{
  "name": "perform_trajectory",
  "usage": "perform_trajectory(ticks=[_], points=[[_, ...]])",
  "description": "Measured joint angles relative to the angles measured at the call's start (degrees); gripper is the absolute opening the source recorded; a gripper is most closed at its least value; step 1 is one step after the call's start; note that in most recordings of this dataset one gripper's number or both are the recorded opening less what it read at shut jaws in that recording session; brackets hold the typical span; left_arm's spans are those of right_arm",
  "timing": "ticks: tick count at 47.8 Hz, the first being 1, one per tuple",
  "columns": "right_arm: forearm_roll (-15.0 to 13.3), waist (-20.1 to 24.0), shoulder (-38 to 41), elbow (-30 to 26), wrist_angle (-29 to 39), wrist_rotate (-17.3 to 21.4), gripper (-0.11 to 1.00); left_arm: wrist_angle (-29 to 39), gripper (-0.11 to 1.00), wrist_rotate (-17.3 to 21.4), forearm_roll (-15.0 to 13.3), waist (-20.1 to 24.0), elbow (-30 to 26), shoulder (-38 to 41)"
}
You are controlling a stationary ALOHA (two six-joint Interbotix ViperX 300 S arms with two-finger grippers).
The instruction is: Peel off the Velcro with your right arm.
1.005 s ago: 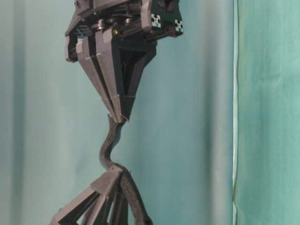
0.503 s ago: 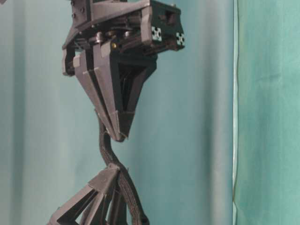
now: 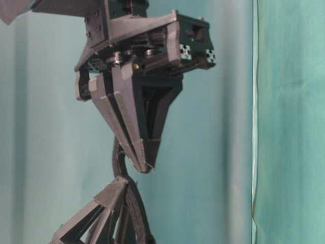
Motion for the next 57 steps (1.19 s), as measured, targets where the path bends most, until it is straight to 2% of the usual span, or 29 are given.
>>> perform_trajectory(ticks=[36,57], points=[[0.0,2.4,4.5,-4.7,5.5,0.2,-0.09,-1.4,0.1,0.0,-0.1,-0.2,0.0,0.4],[-1.3,5.1,6.2,-6.6,10.0,0.2,-0.09,-2.1,0.1,0.1,0.0,-0.2,0.0,0.4]])
